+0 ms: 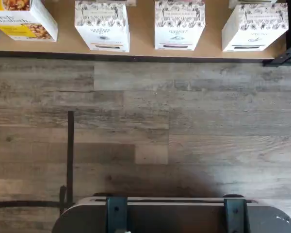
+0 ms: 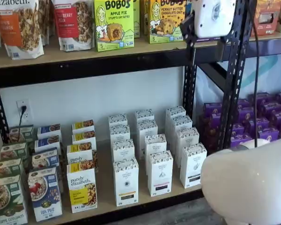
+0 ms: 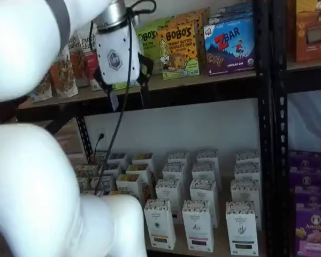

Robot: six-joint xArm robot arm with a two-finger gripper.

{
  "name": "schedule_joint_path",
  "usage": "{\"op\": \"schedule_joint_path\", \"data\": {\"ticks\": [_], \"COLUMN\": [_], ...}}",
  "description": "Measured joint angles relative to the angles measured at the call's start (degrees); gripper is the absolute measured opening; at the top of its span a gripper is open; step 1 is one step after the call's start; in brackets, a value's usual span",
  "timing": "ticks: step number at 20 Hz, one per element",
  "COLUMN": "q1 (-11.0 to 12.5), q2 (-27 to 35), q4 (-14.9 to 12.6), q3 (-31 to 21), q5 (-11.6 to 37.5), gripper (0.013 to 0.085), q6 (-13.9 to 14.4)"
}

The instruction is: Pick up the white box with a yellow strip in the middle, on the bottom shelf, the fourth box from the left

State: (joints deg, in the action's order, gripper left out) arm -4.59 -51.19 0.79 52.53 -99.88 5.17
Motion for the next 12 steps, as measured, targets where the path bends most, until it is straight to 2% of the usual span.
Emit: {"op": "schedule_joint_path", "data": {"ticks": [7,12], "q1": [-1.8,-3.1], "q2": [-0.3,-0.4], "q4": [-0.1,0.5], "q3": [-6.2,-12.2], "q5": [5.6,12.0], "gripper": [0.085,0.085], "q6": [1.8,3.0]}}
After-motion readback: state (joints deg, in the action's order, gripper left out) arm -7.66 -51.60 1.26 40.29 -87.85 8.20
